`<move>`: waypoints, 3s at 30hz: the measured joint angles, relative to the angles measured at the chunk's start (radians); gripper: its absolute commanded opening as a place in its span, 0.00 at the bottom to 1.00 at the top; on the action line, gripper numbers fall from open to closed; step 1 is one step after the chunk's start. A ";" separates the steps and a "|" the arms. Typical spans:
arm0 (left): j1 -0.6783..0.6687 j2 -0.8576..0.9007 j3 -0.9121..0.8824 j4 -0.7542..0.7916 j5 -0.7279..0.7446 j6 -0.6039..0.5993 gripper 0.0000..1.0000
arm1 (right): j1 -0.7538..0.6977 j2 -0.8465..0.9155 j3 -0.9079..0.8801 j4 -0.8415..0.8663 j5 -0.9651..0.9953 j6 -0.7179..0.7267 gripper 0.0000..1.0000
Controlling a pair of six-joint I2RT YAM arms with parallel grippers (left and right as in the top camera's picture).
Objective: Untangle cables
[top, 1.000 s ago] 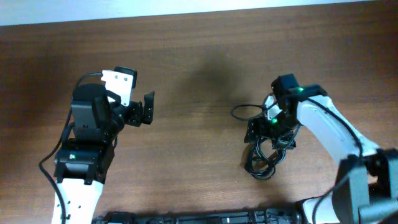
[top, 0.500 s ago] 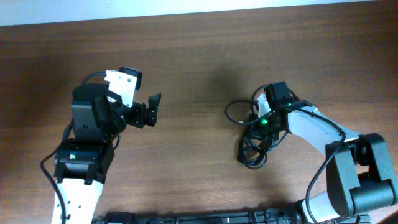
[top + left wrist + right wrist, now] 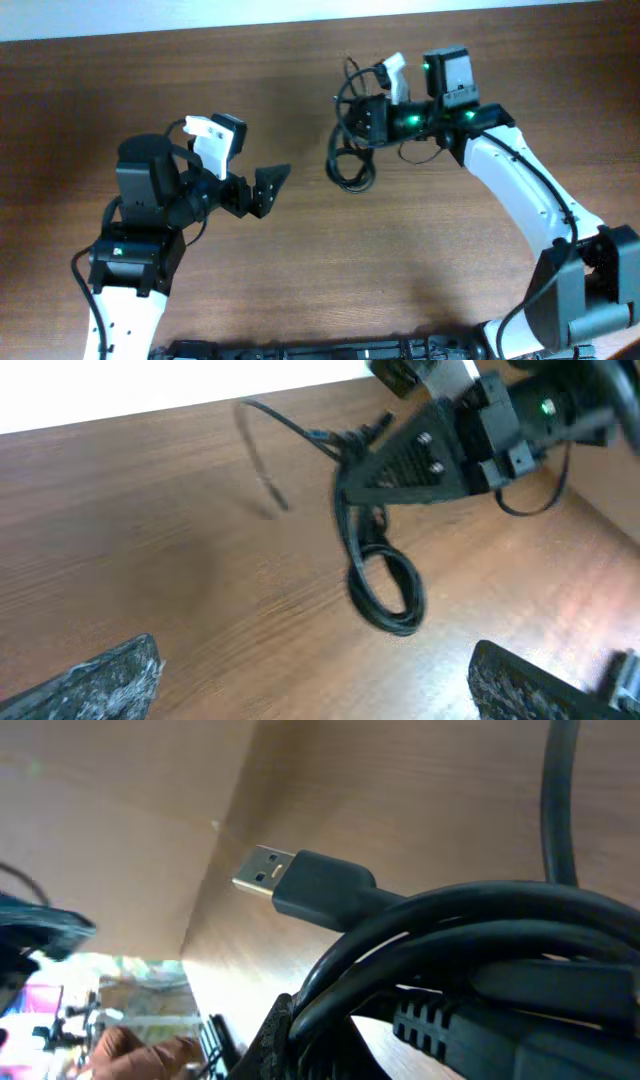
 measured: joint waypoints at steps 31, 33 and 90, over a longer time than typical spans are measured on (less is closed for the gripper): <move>-0.110 0.080 0.001 0.074 -0.090 0.374 0.00 | -0.056 -0.134 0.093 -0.340 0.111 -0.125 0.64; -0.110 0.079 0.001 0.080 -0.107 0.470 0.00 | -0.056 -0.203 0.093 -0.394 0.145 -0.271 0.64; -0.114 0.006 -0.011 0.874 0.443 -0.011 0.00 | 0.149 -0.336 0.096 -0.213 -0.119 -0.345 0.99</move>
